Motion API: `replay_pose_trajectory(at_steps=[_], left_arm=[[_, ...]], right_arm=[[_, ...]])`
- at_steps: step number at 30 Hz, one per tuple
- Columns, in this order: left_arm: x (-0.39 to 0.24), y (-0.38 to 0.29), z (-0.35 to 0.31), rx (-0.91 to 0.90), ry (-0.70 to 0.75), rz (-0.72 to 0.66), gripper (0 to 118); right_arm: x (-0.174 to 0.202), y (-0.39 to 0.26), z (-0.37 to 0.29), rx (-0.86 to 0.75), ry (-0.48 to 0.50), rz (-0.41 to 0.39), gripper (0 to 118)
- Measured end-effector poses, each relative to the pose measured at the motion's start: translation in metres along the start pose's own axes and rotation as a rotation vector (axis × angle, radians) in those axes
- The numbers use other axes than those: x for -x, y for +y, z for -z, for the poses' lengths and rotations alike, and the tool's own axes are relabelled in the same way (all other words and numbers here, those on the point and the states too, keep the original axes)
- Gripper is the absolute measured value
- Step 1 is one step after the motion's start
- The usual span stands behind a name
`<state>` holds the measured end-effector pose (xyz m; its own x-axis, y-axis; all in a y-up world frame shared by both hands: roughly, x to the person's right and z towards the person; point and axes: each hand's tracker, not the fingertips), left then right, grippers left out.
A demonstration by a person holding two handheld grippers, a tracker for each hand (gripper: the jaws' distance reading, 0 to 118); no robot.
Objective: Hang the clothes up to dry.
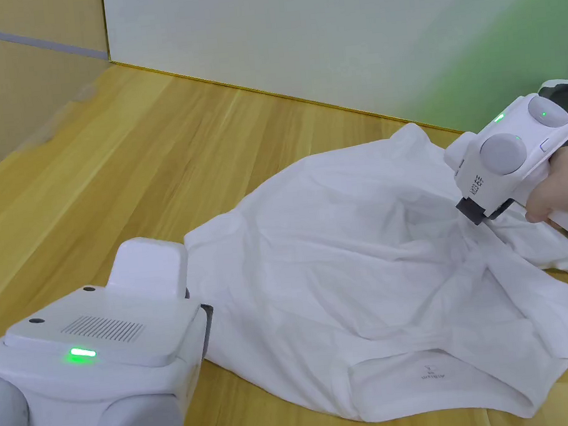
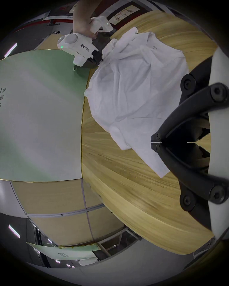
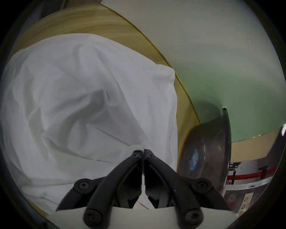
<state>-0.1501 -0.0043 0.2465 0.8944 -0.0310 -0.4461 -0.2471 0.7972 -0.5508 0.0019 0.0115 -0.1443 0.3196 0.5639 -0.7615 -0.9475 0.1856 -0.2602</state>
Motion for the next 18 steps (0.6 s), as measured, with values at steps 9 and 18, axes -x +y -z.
replay_pose_trajectory(at_steps=[9,18], left_arm=[[-0.016,0.019,-0.011,-0.045,-0.034,0.020,0],[-0.062,0.037,-0.022,-0.131,-0.014,0.085,0]], right_arm=[[-0.006,-0.097,-0.082,-0.286,-0.016,0.508,87],[0.095,-0.198,-0.166,-0.450,-0.196,0.915,90]])
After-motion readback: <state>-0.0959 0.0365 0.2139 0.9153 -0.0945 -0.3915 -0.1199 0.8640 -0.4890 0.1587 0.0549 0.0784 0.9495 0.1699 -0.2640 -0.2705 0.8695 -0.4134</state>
